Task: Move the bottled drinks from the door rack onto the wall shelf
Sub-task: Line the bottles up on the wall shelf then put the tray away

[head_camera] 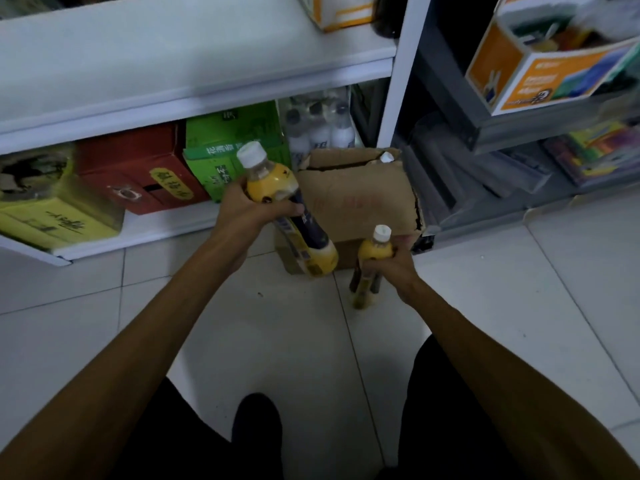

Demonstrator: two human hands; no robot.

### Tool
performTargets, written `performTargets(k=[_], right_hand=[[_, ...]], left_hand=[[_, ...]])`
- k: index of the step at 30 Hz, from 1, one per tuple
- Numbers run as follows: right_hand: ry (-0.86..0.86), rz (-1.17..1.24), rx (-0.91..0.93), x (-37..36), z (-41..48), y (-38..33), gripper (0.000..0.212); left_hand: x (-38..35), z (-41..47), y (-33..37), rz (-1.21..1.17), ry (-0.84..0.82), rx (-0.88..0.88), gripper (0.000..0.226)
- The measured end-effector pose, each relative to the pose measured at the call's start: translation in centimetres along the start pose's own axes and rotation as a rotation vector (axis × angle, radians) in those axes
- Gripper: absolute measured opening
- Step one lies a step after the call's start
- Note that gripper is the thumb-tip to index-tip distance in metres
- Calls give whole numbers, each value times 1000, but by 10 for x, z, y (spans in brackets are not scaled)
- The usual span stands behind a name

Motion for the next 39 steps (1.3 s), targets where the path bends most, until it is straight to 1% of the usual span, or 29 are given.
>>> performTargets(k=[2, 4, 5, 7, 8, 9, 12, 14, 16, 18, 19, 21, 24, 26, 29, 30, 32, 33, 36, 37, 39], right_hand=[[-48, 89, 22, -4, -8, -17, 43], [-89, 178, 44, -8, -14, -29, 40], [-110, 220, 56, -11, -16, -33, 43], [-127, 284, 73, -15, -18, -38, 57], [-119, 313, 78, -15, -18, -38, 58], [-110, 345, 84, -15, -16, -37, 54], [-82, 446, 64, -17, -14, -28, 44], [-82, 481, 61, -21, -14, -28, 36], [-88, 490, 62, -26, -16, -28, 29], [-70, 494, 40, -27, -23, -25, 29], [-47, 496, 20, -26, -27, -23, 32], [16, 469, -32, -21, -41, -21, 40], [42, 486, -137, -25, -70, -32, 52], [34, 494, -199, -32, -92, -54, 54], [-42, 500, -253, -52, -123, -101, 69], [-64, 490, -242, -58, -134, -122, 68], [-97, 400, -186, -69, -155, -168, 48], [-108, 341, -161, -74, -167, -192, 42], [-111, 184, -121, -92, -205, -258, 47], [-103, 147, -113, -98, -218, -280, 47], [-95, 100, -88, -112, -244, -328, 39]], left_hand=[[-2, 2, 8, -83, 22, -26, 60], [-1, 6, 5, -165, 55, -45, 58], [-1, 9, 2, -202, 71, -40, 55], [-1, 14, -4, -271, 81, -17, 50], [-4, 18, -7, -304, 68, -1, 47], [-9, 21, -10, -343, 32, 20, 42], [-35, 27, -24, -453, -136, 143, 18], [-49, 28, -35, -456, -216, 219, 20], [-59, 27, -39, -423, -264, 241, 31], [-63, 26, -40, -374, -279, 243, 45], [-64, 23, -39, -360, -277, 254, 48], [-65, 13, -31, -350, -279, 288, 45], [-57, -9, -20, -324, -252, 333, 24], [-41, -25, -13, -328, -208, 383, 26], [-13, -44, 11, -311, -185, 424, 46], [-3, -50, 25, -288, -190, 418, 48], [18, -59, 60, -245, -223, 386, 48], [29, -64, 78, -227, -240, 375, 48], [70, -81, 134, -158, -239, 373, 42], [87, -88, 156, -134, -212, 373, 39], [125, -103, 204, -100, -121, 354, 37]])
Point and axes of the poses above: each hand's wrist, its own z-axis towards the middle knuckle, its own x-axis out of the back of the hand, y = z × x, the point moved 10 cm from there along z, towards the middle knuckle, and after that the axes turned 13 degrees about z, right-handed, at the moved point
